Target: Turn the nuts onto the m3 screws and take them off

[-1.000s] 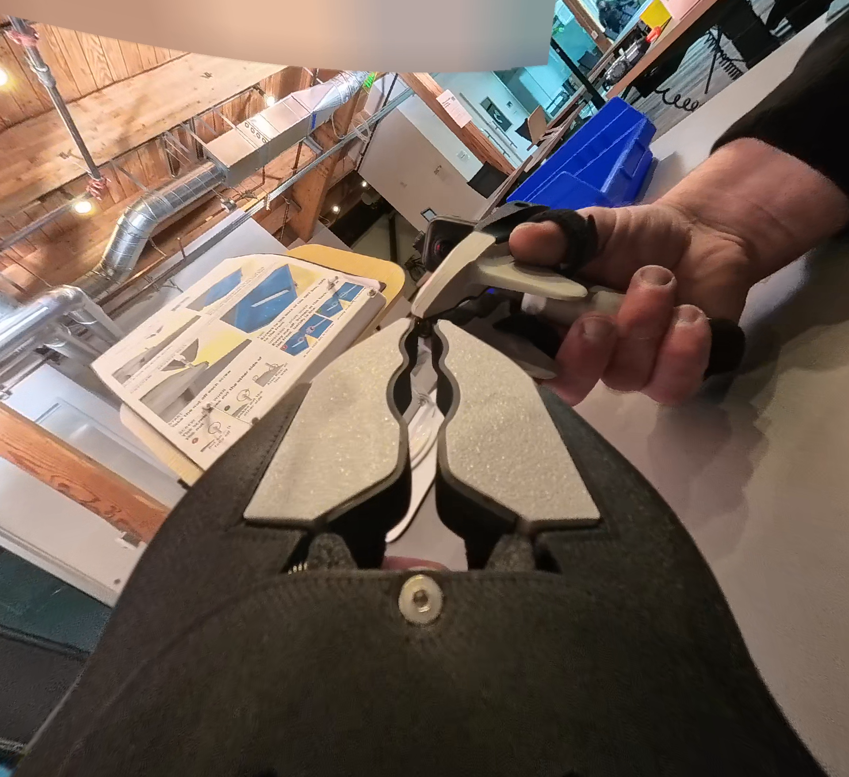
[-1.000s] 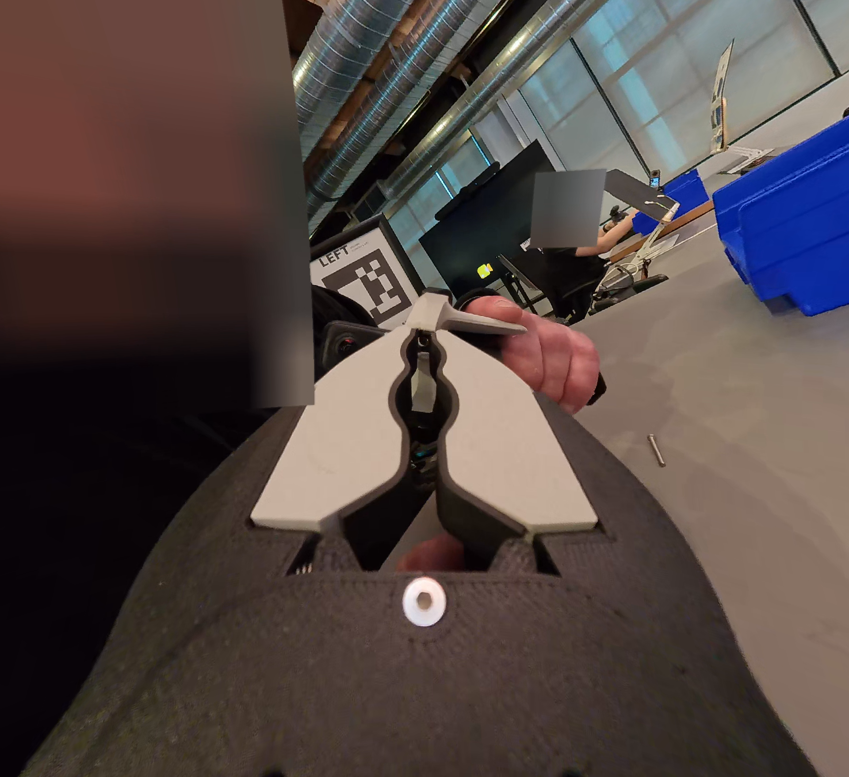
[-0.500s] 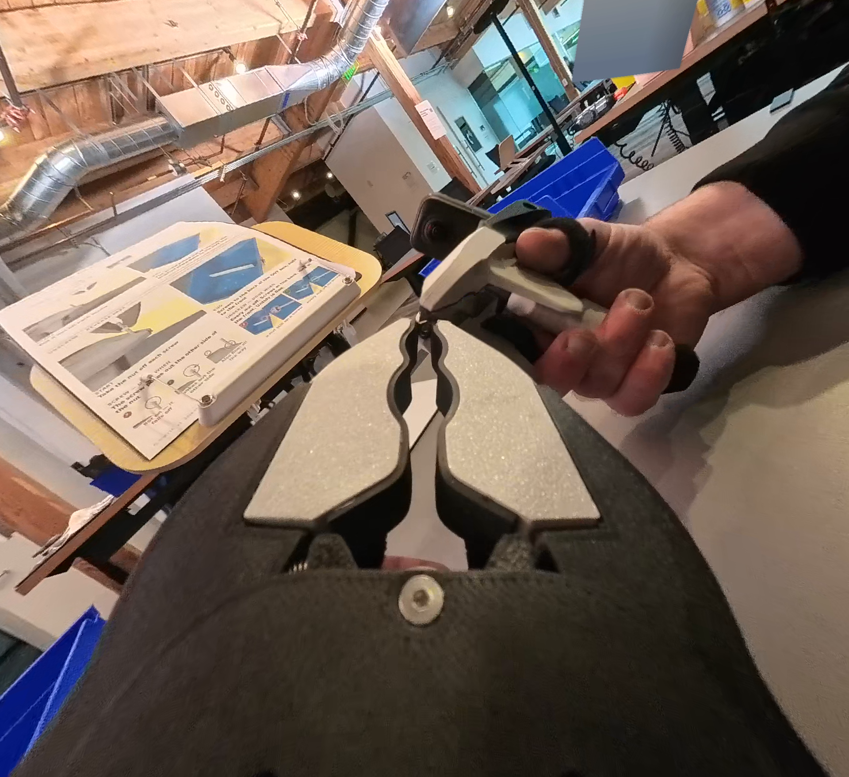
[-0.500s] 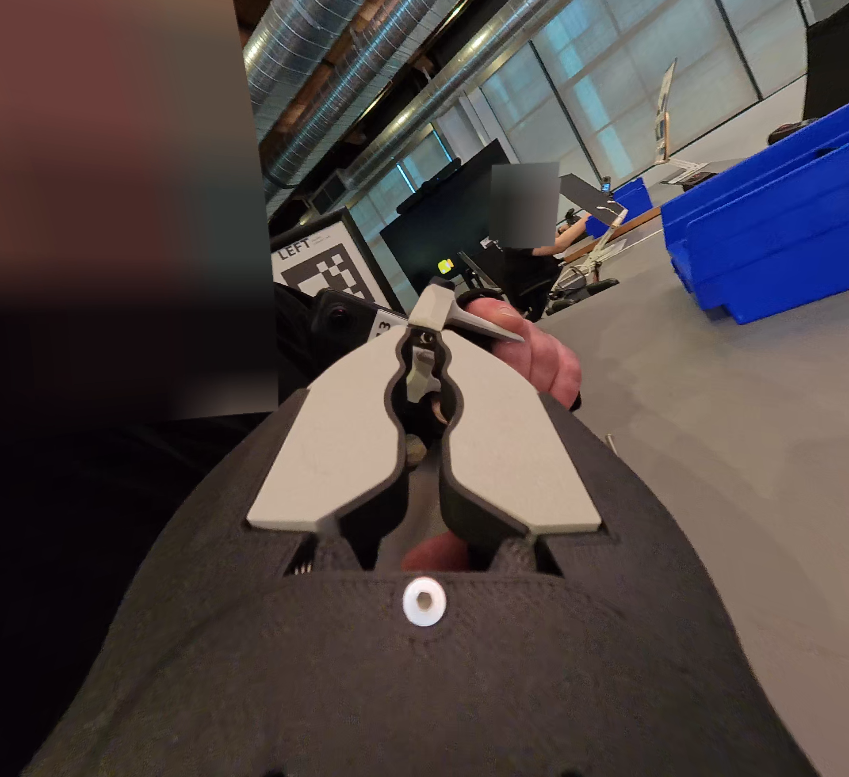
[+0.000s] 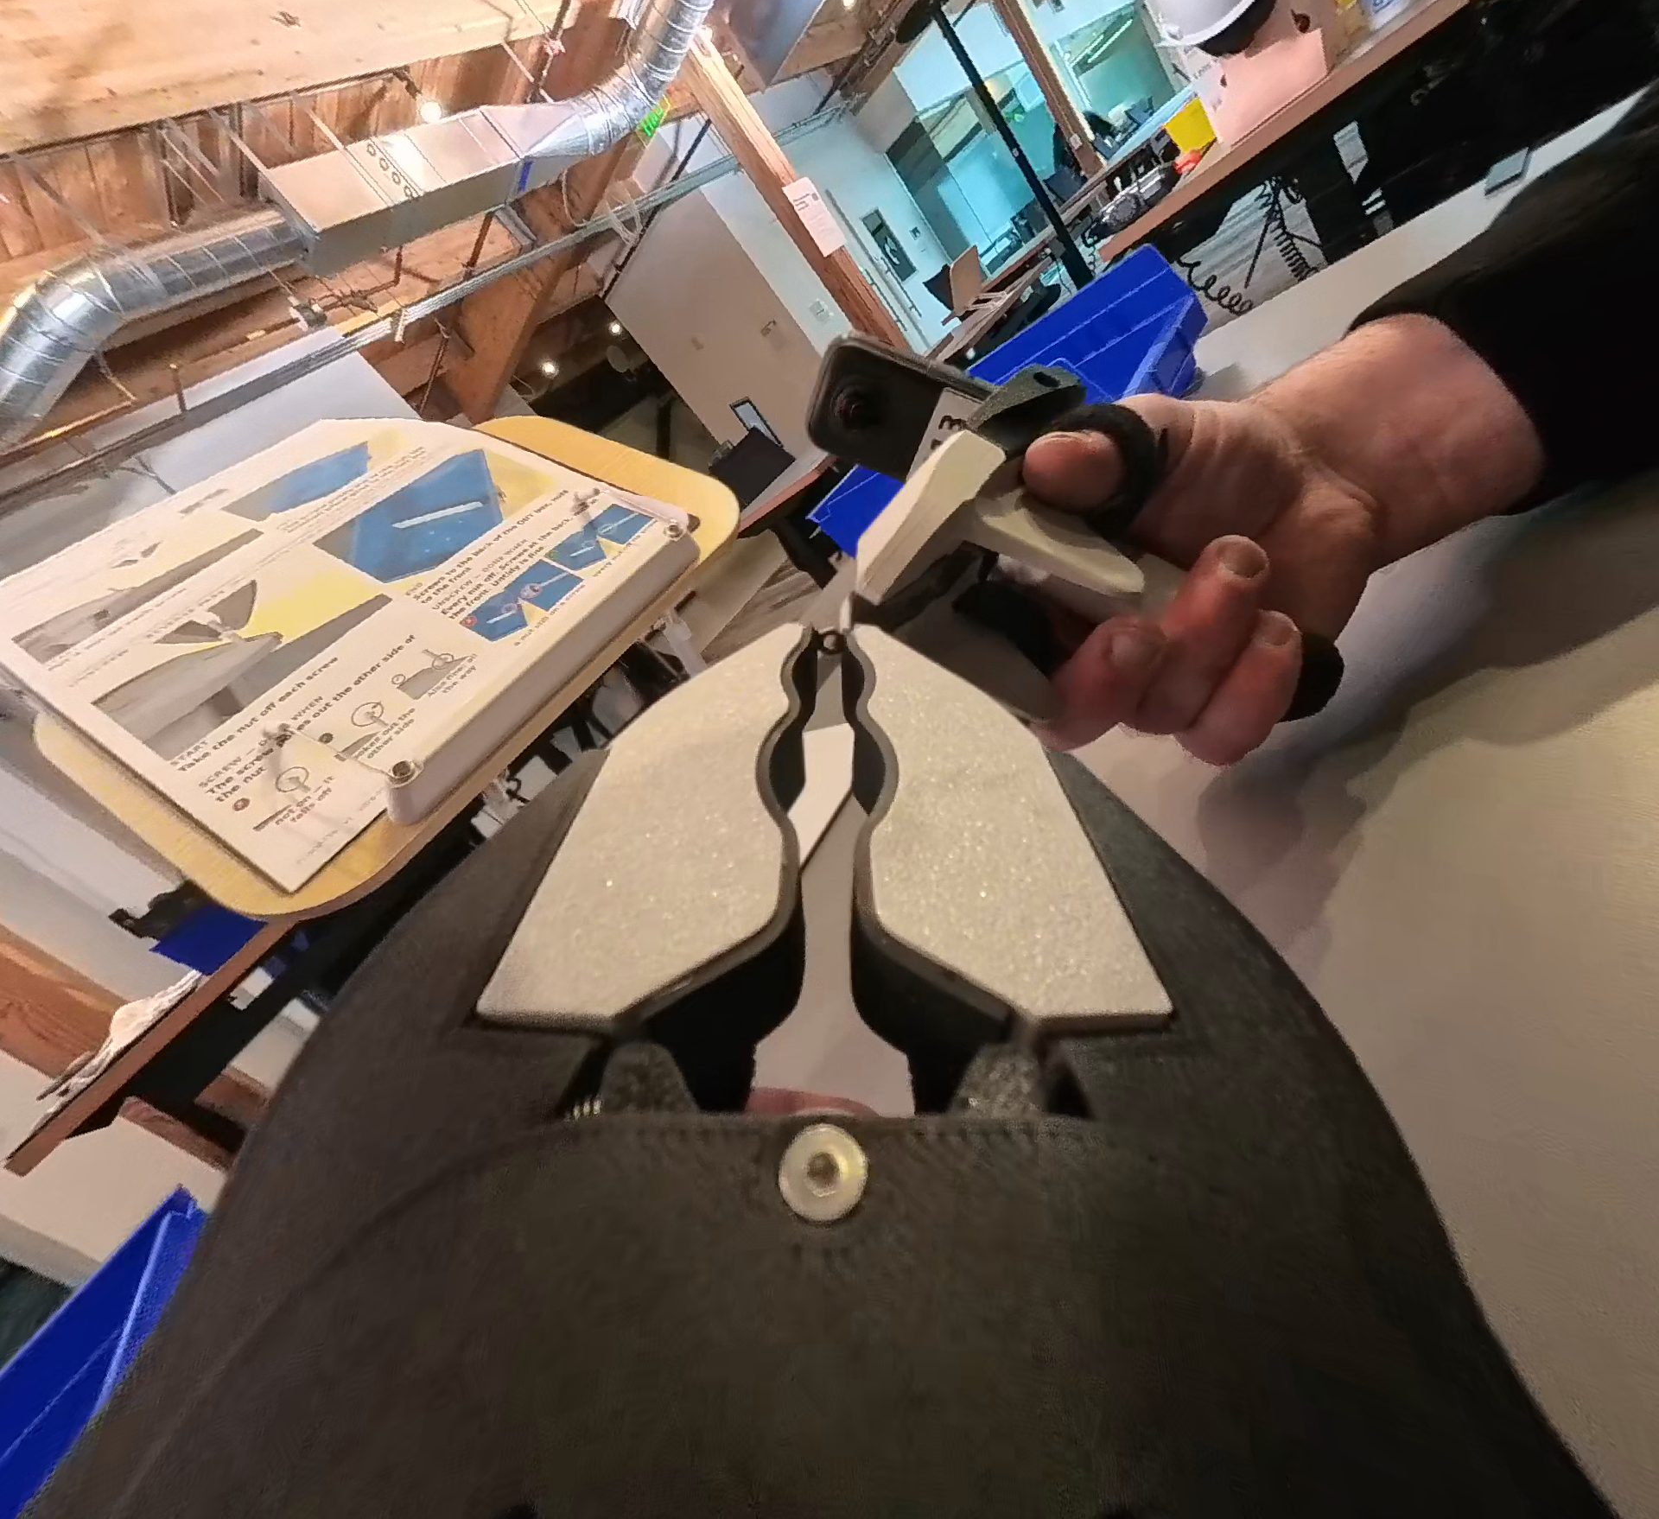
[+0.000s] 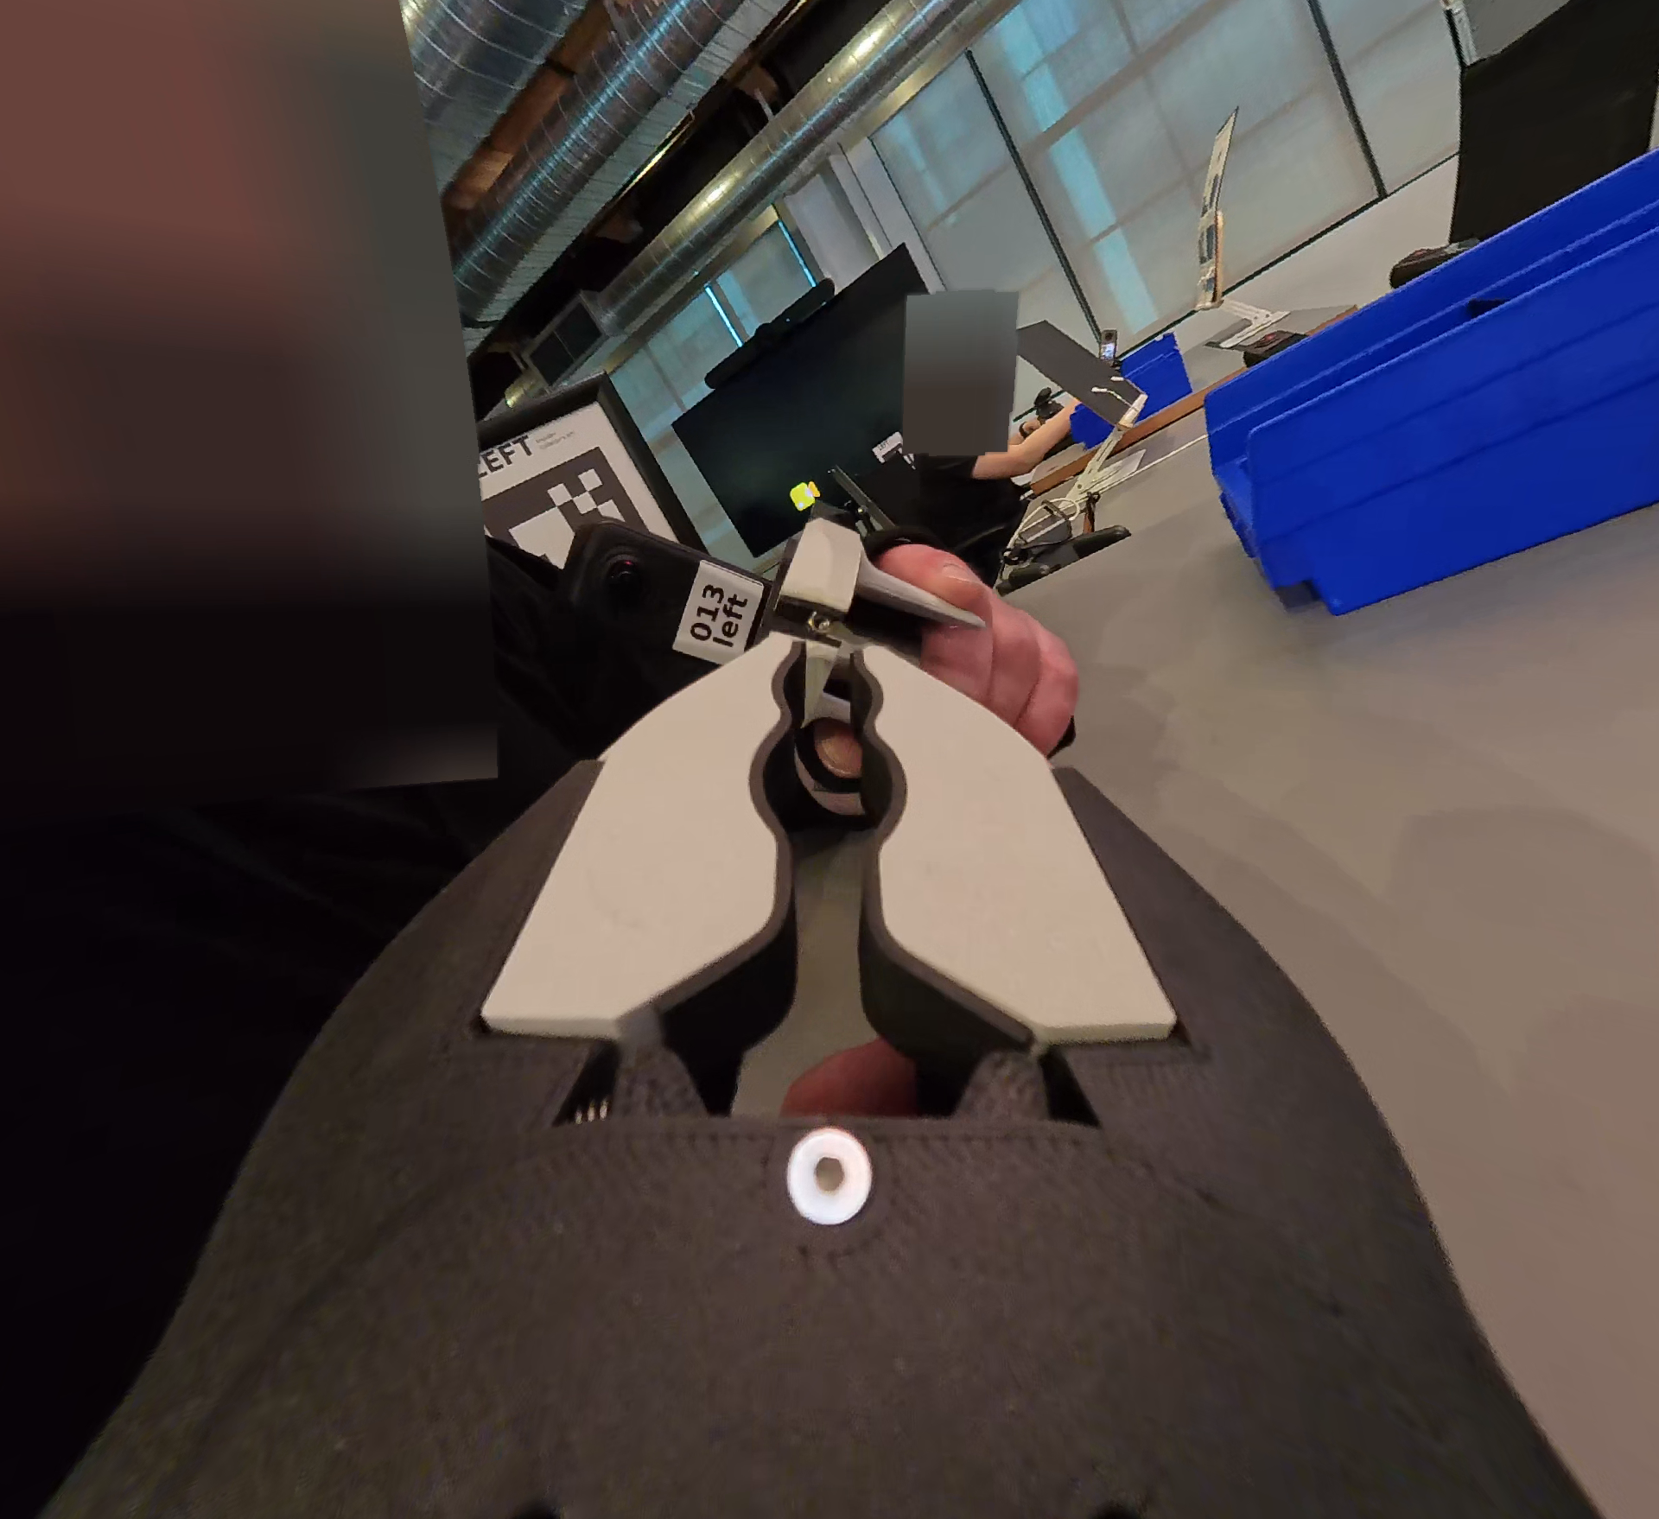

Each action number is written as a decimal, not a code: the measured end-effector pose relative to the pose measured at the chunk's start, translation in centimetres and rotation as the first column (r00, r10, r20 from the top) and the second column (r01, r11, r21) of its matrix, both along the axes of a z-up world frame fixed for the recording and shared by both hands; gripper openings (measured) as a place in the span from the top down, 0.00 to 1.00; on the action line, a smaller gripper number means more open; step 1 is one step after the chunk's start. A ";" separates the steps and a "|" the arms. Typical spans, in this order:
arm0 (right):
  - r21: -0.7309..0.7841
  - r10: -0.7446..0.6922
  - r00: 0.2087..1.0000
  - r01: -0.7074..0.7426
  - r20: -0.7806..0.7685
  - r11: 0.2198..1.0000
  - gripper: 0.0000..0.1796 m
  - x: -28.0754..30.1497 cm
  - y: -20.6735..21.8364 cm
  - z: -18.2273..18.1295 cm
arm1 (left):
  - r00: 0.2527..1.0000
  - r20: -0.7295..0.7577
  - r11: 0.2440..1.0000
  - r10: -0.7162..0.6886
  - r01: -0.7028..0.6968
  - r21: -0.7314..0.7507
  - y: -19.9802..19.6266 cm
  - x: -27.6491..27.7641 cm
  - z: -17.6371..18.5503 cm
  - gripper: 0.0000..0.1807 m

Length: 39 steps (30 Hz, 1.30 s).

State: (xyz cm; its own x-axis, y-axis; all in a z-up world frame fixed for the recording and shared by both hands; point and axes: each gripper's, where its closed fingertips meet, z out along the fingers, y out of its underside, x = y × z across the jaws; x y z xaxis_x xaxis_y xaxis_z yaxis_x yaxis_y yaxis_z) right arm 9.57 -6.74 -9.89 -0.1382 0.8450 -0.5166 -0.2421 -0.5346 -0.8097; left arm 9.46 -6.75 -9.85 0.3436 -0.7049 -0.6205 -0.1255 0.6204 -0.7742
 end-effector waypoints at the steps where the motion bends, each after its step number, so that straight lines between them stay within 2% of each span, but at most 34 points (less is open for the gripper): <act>1: 0.005 -0.007 1.000 0.007 0.008 1.000 0.95 0.0 0.1 0.0 | 1.000 0.000 1.000 -0.010 0.010 -0.009 0.0 0.0 0.0 0.98; 12: -0.006 0.083 0.993 -0.083 0.080 0.997 0.95 -1.3 -1.0 -0.8 | 0.988 -0.072 0.989 -0.140 0.136 -0.060 -1.1 0.5 -1.2 0.97; 21: -0.049 0.106 0.993 -0.104 0.047 0.993 0.96 -1.5 -1.1 -0.8 | 0.979 -0.096 0.982 -0.182 0.176 -0.062 -1.2 0.3 -1.4 0.97; 28: -0.124 0.068 0.996 -0.074 -0.052 0.989 0.98 -1.7 -0.7 -0.5 | 0.986 -0.091 0.990 -0.139 0.139 -0.014 -0.8 0.1 -1.0 0.97; 39: -0.164 0.021 0.991 -0.043 -0.135 0.985 0.99 -1.7 -0.4 -0.1 | 0.994 -0.078 0.995 -0.082 0.086 0.046 -0.6 0.0 -0.4 0.95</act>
